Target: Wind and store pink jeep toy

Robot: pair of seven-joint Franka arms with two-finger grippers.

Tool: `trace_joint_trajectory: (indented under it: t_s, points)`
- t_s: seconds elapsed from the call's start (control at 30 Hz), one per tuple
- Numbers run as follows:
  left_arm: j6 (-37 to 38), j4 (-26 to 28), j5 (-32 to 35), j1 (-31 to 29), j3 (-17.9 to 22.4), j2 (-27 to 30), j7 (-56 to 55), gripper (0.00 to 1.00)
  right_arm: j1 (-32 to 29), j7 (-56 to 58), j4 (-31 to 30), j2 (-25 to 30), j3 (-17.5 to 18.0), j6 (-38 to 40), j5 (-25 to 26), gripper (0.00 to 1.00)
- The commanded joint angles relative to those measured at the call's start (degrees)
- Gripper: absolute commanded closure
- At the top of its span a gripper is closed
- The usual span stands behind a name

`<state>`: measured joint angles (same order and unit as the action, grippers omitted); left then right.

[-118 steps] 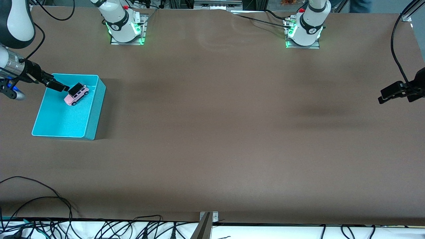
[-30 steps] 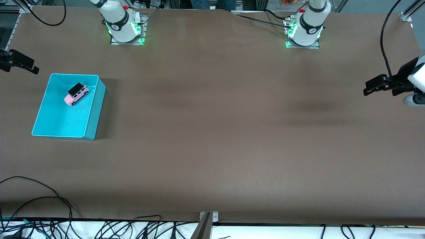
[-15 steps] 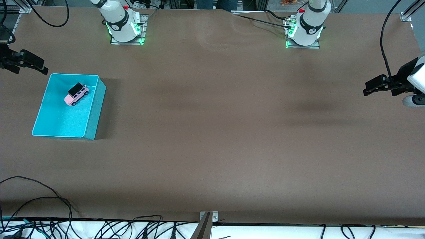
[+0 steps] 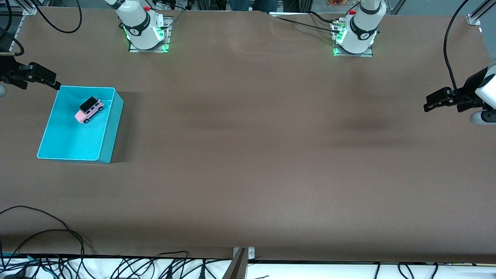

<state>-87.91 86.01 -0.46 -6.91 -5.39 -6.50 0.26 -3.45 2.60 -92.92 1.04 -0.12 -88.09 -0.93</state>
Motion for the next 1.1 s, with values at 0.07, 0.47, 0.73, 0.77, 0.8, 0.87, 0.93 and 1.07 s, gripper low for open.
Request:
trace_joint_trajectory:
  t_s: [0.07,0.47,0.73,0.77,0.8,0.87,0.93,1.07]
  points:
    - [-1.0,1.0,-0.9,-0.2,0.1,0.6,1.1,0.0,1.1,2.0,1.3,-2.6,0.3,-0.1,-0.8,0.0]
    - [-1.0,1.0,-0.9,-0.2,0.1,0.5,1.1,0.0,1.1,2.3,2.5,-5.2,0.0,-0.1,-0.7,0.0]
    - [-1.0,1.0,-0.9,-0.1,0.1,0.5,1.1,0.0,1.3,2.4,3.9,-5.8,0.1,0.0,-0.7,0.0]
    - [-1.0,1.0,-0.9,-0.2,0.0,0.5,1.1,0.0,1.3,2.4,3.9,-5.8,0.1,0.1,-0.7,0.0]
    - [-1.0,1.0,-0.9,-0.2,0.0,0.5,1.1,0.0,1.3,2.4,3.9,-5.8,0.1,0.1,-0.7,0.0]
    - [-1.0,1.0,-0.9,-0.2,0.0,0.5,1.1,0.0,1.3,2.3,4.0,-5.8,0.1,0.0,-0.7,0.0]
    - [-1.0,1.0,-0.9,-0.2,0.0,0.5,1.1,0.0,1.3,2.3,4.2,-5.8,0.1,-0.1,-0.7,0.0]
    - [-1.0,1.0,-0.9,-0.2,0.0,0.5,1.1,0.0,1.3,2.3,4.2,-5.9,0.1,0.0,-0.7,0.0]
